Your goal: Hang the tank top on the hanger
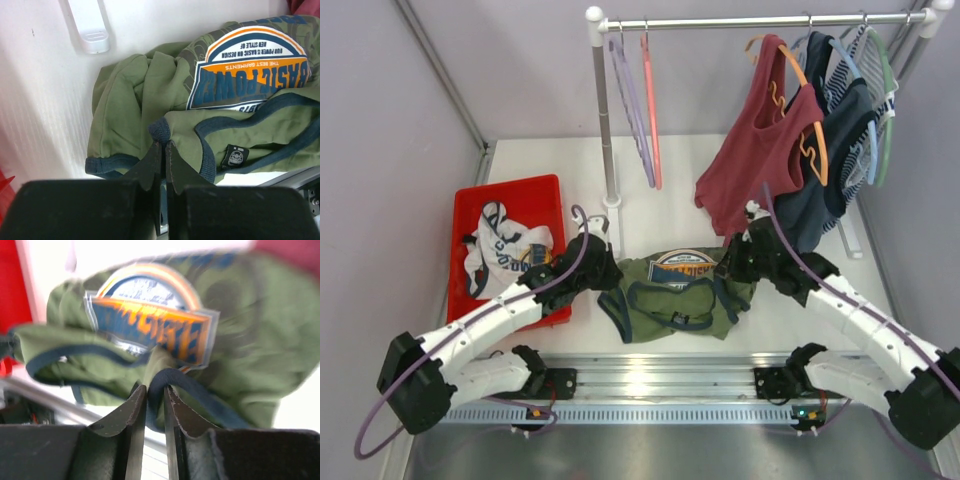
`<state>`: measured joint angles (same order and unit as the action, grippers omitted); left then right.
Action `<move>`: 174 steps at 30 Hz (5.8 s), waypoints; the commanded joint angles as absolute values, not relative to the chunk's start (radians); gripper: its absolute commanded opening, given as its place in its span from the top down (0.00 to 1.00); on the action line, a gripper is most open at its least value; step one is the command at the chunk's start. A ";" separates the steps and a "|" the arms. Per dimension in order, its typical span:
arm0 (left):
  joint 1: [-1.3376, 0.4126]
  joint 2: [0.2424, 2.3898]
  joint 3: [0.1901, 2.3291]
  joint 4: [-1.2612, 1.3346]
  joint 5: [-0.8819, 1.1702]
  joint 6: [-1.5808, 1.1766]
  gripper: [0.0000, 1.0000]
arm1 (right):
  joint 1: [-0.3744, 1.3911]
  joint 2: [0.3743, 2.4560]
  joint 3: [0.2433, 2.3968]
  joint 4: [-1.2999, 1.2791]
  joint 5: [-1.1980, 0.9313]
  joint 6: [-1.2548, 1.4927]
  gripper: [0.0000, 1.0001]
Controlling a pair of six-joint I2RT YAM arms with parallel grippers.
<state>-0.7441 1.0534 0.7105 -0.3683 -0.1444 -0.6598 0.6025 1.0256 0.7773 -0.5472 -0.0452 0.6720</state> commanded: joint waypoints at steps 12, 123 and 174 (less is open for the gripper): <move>-0.672 1.118 0.718 -0.265 -0.040 -0.615 0.96 | 0.402 0.827 0.681 -0.589 -0.201 0.494 0.53; -0.664 0.792 1.117 -0.638 -0.147 -0.502 0.55 | 0.769 1.829 2.344 -0.696 0.433 0.121 0.89; -0.885 0.933 0.779 -0.494 -0.297 -0.801 0.58 | 0.727 0.892 1.381 -0.678 0.324 0.323 1.00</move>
